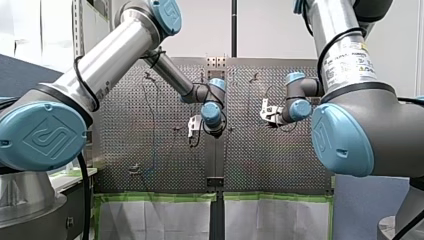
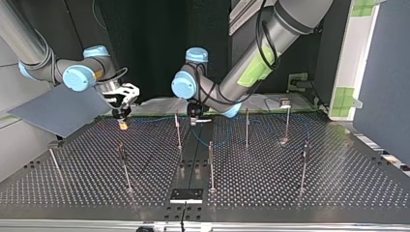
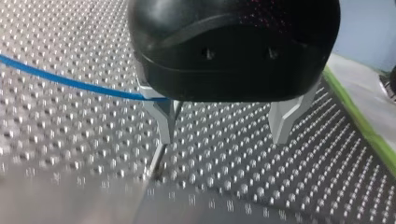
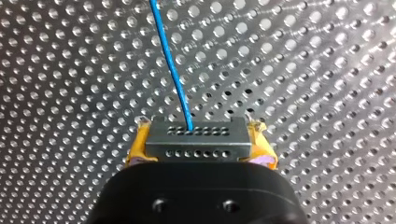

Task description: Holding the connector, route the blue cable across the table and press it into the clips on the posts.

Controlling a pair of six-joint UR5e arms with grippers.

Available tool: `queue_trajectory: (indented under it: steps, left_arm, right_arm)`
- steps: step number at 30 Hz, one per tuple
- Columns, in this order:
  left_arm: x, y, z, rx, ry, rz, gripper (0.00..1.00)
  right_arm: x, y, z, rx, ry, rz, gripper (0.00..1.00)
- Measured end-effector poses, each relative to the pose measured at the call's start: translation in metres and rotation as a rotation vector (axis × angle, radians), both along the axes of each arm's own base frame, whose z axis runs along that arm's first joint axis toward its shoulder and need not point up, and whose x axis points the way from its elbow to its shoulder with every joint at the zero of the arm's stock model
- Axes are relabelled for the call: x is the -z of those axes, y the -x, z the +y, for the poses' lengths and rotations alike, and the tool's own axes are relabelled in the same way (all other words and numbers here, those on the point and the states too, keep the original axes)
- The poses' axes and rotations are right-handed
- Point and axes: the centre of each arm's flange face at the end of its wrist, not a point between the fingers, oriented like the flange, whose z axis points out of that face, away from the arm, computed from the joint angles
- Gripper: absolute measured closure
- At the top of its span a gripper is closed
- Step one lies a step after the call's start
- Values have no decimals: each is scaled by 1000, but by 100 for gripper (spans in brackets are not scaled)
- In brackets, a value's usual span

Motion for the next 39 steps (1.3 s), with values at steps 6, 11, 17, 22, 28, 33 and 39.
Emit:
queue_trajectory:
  steps: [6,11,17,22,28,33,39]
  left_arm:
    - [-12,33,-14,-3,-21,20,0]
    - [-17,64,-23,-2,-35,21,0]
    - [-25,97,-35,37,-5,2,0]
    - [-31,111,-51,89,68,-19,0]
    - [-45,119,-78,122,170,-65,0]
    - [-41,111,-90,111,215,-68,0]
    - [-27,99,-95,82,224,-33,0]
  right_arm:
    - [-11,6,-2,12,3,-12,100]
    - [-13,7,-1,13,0,-15,100]
    - [-15,8,-1,13,0,-16,100]
    - [-19,8,-1,13,5,-17,100]
    - [-32,9,1,15,22,-22,100]
    - [-35,10,1,16,25,-23,100]
    - [-35,10,0,18,22,-30,100]
